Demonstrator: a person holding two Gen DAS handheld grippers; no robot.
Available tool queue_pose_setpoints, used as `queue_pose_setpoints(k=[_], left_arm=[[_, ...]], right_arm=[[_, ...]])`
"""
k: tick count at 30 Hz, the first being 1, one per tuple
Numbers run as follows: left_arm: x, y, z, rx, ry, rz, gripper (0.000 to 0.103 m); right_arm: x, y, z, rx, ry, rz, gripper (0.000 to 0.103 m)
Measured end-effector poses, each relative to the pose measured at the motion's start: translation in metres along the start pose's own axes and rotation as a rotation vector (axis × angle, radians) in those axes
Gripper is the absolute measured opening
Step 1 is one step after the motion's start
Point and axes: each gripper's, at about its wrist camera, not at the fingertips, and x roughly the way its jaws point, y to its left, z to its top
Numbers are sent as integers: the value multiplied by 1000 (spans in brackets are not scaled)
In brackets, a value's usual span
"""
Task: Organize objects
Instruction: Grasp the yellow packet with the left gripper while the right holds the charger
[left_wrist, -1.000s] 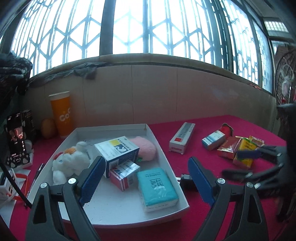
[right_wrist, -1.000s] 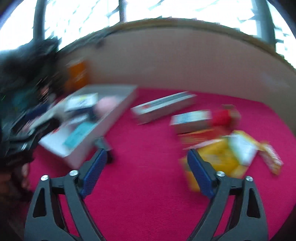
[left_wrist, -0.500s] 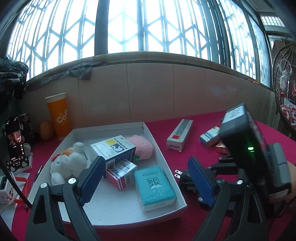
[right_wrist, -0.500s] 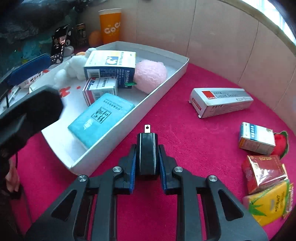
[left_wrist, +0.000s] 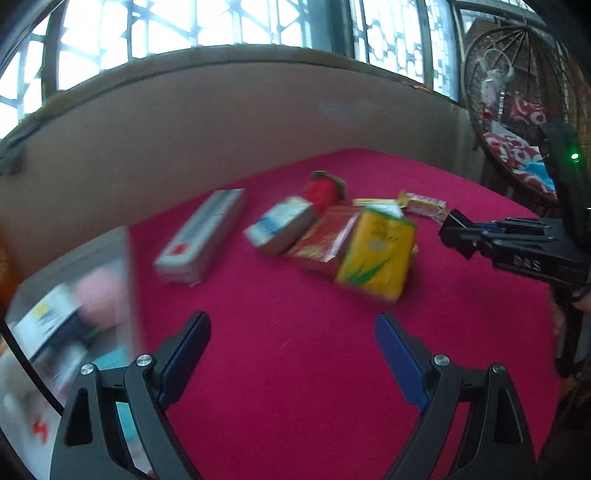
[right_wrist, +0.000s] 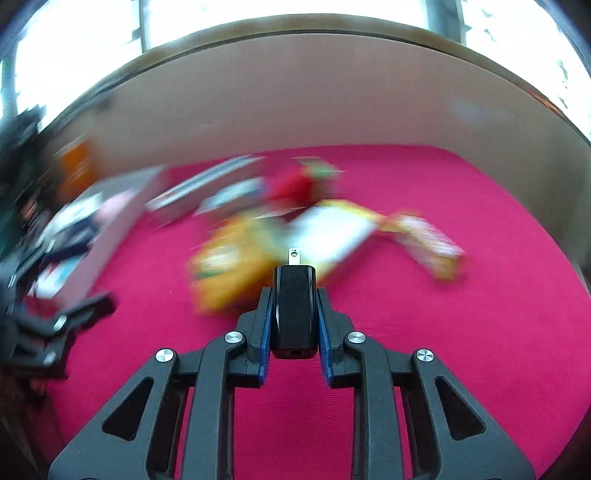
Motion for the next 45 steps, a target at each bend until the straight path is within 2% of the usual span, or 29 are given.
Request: queue_pose_setpoints(k=[2,5,8,17,19,20,21,22,25,30,35,40,45], left_arm=[[14,-13,11,30,2,-20,91],[32,-29,22,79,19,-79,91],[48,-42,30,124,53,-115,91],[72,-69,34,187,135,-126,89],[68,-75,30,209,116,-125,71],[67,-77,28,226,112,-124,53],[67,-81,27,246,121,-131,47],[68,-82,26,257,127,-122,47],[64,-76,26,233,121,-140,46],[55,-50,26,105,97,-181,46],[37,-32,19,38,42,-128,46],[17,-32,13,49,-38,-51,46],[3,-24,2,43,-47,-18,46]], right_arm=[[6,-22,9,82,1,-30,20],[12,-41,10,178,14,3,20],[13,-45,11,187,17,26,20],[13,-55,4,252,36,66,20],[15,-61,2,283,47,72,20],[15,-62,1,294,50,74,20],[15,-63,1,302,53,76,20],[16,-64,1,309,56,76,20],[15,-62,3,302,49,68,20],[11,-51,6,247,25,38,20],[6,-44,8,210,-2,14,20],[-1,-34,10,157,-41,-14,20],[-2,-31,10,134,-41,-32,20]])
